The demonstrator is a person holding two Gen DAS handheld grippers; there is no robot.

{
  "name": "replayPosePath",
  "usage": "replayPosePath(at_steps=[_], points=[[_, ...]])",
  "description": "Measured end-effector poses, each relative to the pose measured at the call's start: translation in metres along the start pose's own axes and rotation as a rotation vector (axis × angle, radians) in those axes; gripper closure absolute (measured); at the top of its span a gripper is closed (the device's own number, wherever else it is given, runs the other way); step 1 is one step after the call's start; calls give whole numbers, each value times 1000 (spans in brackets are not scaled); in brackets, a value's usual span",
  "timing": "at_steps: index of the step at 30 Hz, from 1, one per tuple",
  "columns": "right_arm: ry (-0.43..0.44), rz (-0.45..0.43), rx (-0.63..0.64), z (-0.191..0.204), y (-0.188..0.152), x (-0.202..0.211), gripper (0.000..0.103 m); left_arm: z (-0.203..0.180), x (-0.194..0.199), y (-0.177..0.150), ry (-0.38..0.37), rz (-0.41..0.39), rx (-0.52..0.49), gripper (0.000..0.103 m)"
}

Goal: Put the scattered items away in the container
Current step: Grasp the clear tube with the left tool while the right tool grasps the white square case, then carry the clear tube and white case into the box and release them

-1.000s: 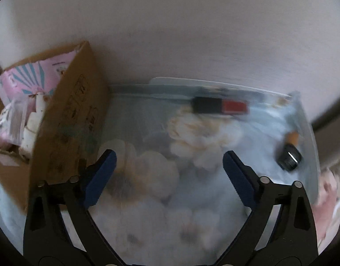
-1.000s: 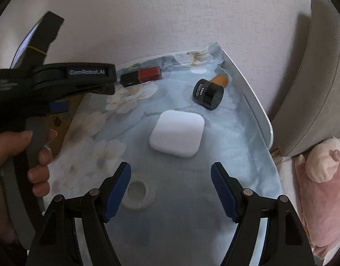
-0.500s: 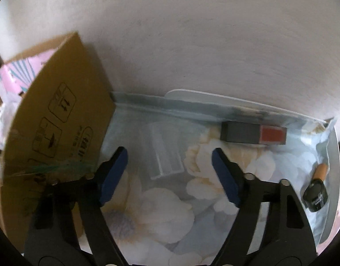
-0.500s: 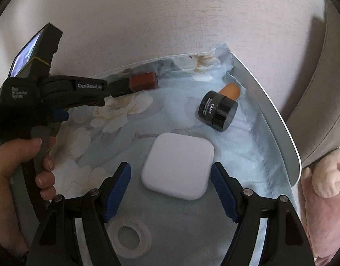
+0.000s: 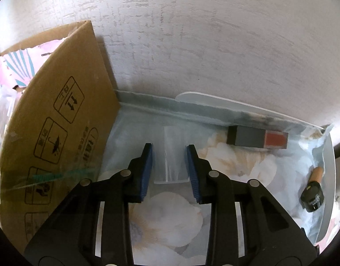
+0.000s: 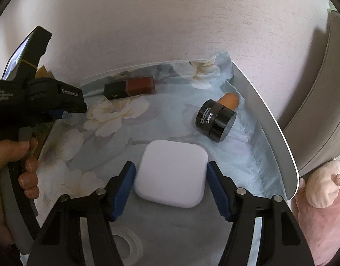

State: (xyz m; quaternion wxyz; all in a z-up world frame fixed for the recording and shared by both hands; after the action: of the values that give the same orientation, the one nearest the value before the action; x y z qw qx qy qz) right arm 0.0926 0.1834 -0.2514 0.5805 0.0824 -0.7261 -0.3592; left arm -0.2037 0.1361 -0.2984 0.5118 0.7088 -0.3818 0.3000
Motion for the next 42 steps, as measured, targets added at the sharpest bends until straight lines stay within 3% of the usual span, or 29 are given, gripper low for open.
replayPosePath(at_steps=[5, 13, 24, 31, 42], points=[[9, -7, -17, -8, 1, 8, 42, -5, 10, -1, -34, 1, -31, 76], [4, -38, -17, -5, 4, 42, 42, -24, 47, -3, -150, -6, -110, 76], [76, -42, -14, 20, 52, 90, 43, -30, 134, -2, -283, 2, -210, 76], [124, -76, 25, 54, 81, 124, 43, 10, 186, 23, -308, -27, -189, 76], [260, -93, 159, 157, 129, 152, 43, 124, 229, 55, -234, -95, -111, 76]])
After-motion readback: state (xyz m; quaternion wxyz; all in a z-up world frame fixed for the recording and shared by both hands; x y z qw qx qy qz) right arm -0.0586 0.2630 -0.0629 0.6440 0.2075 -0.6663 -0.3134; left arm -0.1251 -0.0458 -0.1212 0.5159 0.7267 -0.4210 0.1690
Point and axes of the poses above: each gripper's, at about its wrist camera, not at the fingertips, and x roughly against the way its jaws point, z to its left, y to its top, the point moved 2 cm from there along -x, roughly the way its jaws point, and after that the axes turned 15 degrees about -y, right-handed, at the moved point
